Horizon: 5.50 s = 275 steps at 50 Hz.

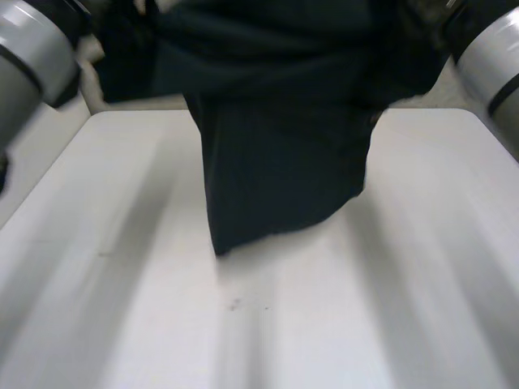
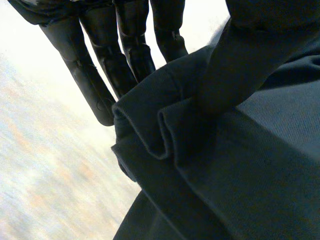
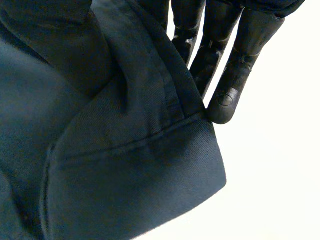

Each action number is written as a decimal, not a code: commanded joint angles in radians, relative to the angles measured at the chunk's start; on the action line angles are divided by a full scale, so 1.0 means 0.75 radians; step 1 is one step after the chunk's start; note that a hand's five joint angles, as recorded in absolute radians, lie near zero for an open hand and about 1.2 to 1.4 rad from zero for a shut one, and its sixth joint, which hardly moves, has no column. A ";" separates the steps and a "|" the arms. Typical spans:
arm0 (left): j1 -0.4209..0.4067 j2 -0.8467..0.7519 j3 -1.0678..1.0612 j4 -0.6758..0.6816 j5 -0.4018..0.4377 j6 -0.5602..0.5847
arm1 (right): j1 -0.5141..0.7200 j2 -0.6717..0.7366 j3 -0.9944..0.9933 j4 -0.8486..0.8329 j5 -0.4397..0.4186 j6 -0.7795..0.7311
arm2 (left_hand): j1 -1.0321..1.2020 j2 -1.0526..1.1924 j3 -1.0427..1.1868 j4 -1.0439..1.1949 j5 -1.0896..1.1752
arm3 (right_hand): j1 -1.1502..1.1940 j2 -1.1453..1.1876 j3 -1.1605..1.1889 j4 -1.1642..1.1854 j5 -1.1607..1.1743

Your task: Fold the shorts.

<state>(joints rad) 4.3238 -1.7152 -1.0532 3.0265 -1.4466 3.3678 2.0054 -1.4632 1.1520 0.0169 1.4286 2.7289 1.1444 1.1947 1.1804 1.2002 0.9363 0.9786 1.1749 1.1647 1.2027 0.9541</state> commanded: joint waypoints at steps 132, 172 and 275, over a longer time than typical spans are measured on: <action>-0.208 -0.051 -0.974 -0.088 -0.155 -0.385 | -0.015 0.208 1.053 -0.368 0.008 -0.014 | -0.944 -1.011 -0.992 -1.018 -0.899 | 0.557 0.295 0.309 0.258 0.357; -0.216 0.229 -0.907 0.084 -0.344 0.019 | -0.025 -0.166 0.826 -0.015 0.032 -0.198 | 0.336 0.269 0.288 0.261 0.381 | 0.557 0.295 0.309 0.258 0.357; -0.165 -0.827 0.063 0.155 -0.260 0.480 | -0.044 0.623 0.125 0.098 0.218 -0.389 | 0.336 0.269 0.288 0.261 0.381 | 0.557 0.295 0.309 0.258 0.357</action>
<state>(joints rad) 4.1987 -2.0233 -1.3920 3.1063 -1.6170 3.7273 1.9688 -1.1711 1.4181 0.2540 1.5254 2.4420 1.1478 1.1982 1.1858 1.2003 0.9594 0.9751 1.1786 1.1721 1.1917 0.9925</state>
